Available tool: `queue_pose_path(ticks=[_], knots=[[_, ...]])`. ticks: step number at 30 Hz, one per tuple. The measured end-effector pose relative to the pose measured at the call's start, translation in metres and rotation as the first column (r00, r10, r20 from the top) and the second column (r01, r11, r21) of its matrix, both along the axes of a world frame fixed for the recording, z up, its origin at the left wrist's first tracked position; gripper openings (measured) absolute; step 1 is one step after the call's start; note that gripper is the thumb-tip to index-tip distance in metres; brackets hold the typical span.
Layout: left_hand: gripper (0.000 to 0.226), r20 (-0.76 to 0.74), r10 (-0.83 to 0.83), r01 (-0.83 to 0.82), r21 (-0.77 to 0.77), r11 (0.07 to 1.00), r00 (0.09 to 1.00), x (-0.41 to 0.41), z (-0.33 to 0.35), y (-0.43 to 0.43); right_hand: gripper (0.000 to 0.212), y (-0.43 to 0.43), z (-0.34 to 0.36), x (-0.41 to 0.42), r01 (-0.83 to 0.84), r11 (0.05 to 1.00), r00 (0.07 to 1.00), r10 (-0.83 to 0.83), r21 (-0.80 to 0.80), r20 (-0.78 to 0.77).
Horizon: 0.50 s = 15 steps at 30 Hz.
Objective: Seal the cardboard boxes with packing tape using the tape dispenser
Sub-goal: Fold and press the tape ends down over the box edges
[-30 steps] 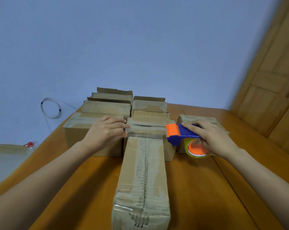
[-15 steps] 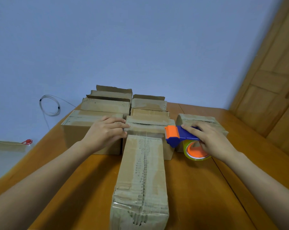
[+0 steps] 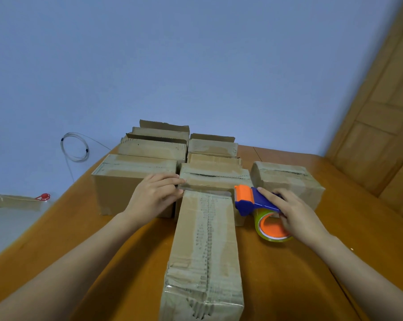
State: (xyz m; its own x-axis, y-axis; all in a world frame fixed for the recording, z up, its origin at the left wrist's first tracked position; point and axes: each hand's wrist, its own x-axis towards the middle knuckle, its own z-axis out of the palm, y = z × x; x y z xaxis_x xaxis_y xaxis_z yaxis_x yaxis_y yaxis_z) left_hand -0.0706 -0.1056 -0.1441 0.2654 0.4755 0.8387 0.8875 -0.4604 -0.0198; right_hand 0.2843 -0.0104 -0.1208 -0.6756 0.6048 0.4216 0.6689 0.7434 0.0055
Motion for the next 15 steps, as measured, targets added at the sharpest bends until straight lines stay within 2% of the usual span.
queue_pose_path(ticks=[7, 12, 15], knots=[[0.021, 0.295, 0.028, -0.021, -0.025, 0.999, 0.955, 0.020, -0.021, -0.004, 0.083, -0.011, -0.017, -0.009, 0.039, 0.997, 0.994, -0.046, -0.068, -0.096], [0.005, 0.427, 0.055, 0.006, -0.141, 0.990, 0.903, 0.029, -0.039, -0.010, 0.090, -0.013, -0.026, -0.011, 0.033, 0.996, 0.990, -0.044, -0.083, -0.133], [0.023, 0.459, 0.147, -0.006, -0.294, 0.956, 0.876, 0.033, -0.060, -0.019, 0.093, -0.014, -0.027, -0.013, 0.044, 0.996, 0.988, -0.054, -0.075, -0.142]])
